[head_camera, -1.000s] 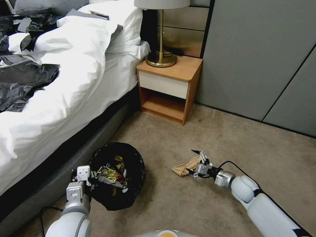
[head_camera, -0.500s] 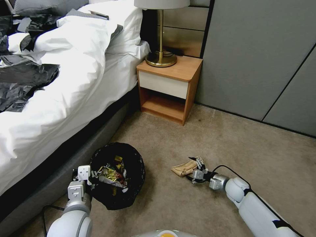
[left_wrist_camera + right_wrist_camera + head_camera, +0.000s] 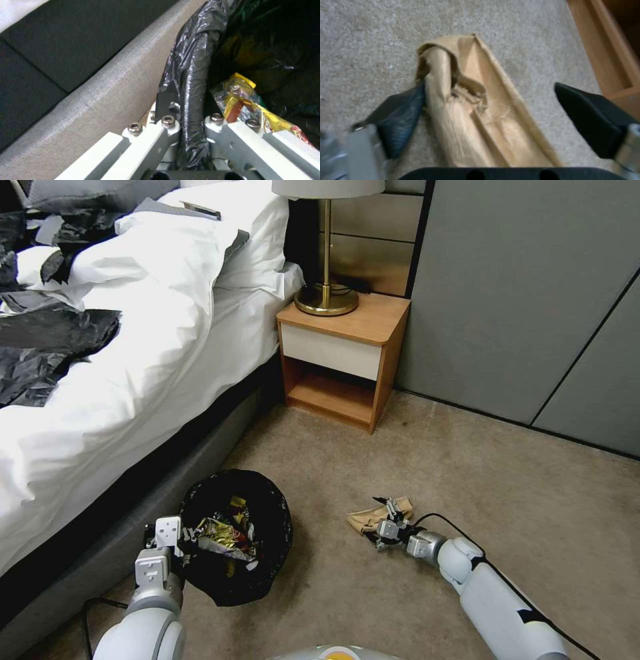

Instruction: Pick up the trash bin, then pick up the garbage from the floor and place it into the trash bin.

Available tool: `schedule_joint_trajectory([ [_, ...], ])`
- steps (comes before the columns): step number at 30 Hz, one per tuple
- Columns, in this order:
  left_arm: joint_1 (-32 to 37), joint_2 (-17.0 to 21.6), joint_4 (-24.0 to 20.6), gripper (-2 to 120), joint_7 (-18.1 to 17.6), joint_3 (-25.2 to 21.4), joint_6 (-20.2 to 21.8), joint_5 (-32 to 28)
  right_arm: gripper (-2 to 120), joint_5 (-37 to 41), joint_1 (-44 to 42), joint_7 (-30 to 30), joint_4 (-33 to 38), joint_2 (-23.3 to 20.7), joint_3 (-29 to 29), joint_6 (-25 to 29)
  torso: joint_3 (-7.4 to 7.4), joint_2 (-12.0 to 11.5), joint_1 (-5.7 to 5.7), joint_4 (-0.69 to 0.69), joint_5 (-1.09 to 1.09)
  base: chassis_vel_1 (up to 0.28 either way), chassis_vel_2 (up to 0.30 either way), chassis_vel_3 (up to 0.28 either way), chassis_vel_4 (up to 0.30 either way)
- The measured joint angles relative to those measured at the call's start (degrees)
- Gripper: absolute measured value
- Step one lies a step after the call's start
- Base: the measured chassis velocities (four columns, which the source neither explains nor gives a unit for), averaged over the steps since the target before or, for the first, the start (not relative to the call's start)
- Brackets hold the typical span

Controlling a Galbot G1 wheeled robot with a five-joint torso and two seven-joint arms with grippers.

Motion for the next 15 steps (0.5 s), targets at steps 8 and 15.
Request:
schedule_joint_trajectory([
  [8, -0.05, -0.02, 0.00, 0, 0.00, -0.05, -0.04, -0.02, 58, 2.10, -0.50, -0.24, -1.67, 0.97, 0.07, 0.03, -0.01, 0.00, 0.00, -0.01, -0.01, 0.000, 0.000, 0.000, 0.000],
  [15, -0.11, 0.02, 0.00, 0, 0.00, -0.09, -0.07, -0.13, 35, 2.63, -0.89, -0.25, -1.46, 1.31, 0.09, -0.22, -0.01, 0.00, 0.00, 0.01, 0.02, 0.000, 0.000, 0.000, 0.000],
])
